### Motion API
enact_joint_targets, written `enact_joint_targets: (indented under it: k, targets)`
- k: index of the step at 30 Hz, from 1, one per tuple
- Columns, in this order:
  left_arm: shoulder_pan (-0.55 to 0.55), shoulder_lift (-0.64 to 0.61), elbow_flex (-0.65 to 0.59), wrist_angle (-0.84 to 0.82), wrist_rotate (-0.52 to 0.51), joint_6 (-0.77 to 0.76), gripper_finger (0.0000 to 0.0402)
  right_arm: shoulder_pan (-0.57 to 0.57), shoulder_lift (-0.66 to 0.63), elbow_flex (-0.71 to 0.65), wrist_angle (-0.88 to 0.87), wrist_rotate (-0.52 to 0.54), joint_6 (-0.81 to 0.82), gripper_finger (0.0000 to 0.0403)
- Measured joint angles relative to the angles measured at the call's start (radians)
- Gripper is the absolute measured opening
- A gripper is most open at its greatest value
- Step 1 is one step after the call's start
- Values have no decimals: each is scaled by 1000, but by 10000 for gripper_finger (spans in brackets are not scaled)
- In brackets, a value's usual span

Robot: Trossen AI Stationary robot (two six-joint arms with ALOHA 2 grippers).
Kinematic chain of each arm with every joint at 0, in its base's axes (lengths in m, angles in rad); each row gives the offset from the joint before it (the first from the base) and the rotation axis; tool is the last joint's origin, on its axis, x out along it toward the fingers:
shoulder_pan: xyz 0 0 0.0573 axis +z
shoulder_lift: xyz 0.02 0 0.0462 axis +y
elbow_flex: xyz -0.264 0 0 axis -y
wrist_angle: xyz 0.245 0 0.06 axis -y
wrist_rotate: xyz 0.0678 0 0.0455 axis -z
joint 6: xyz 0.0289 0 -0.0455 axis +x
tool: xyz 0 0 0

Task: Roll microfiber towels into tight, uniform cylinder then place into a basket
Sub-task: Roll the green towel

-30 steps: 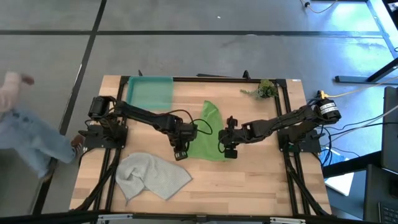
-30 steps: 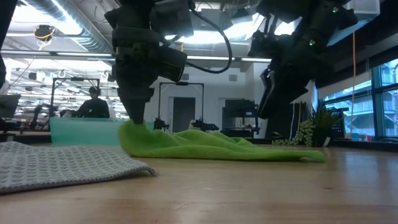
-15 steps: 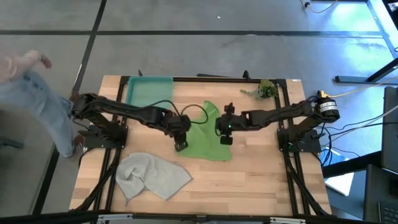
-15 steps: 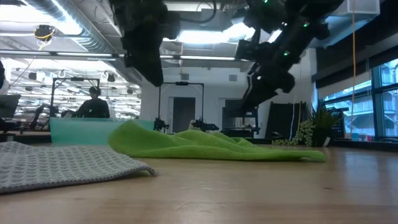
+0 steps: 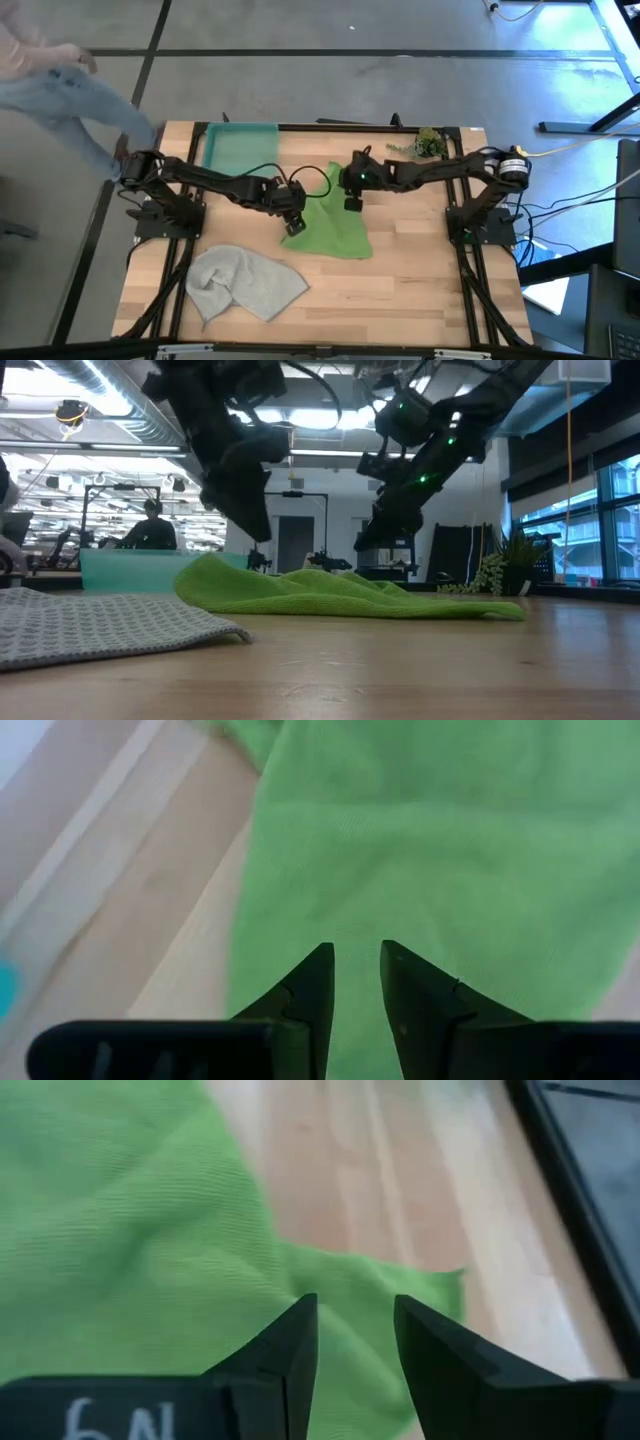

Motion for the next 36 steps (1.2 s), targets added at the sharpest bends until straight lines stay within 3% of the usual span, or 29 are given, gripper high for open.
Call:
enact_joint_targets:
  k: [13,28,36]
  targets:
    - [-7,34,-106,144,16,-18,82,-140,176,84,11,1,-64,136]
    - [-32,66,-119,122,59,-17,82,-233,303,266,-141,6,-56,136]
    - [-47,66,-119,112,48,-29,82,-257,302,295,-150,160,-52,136]
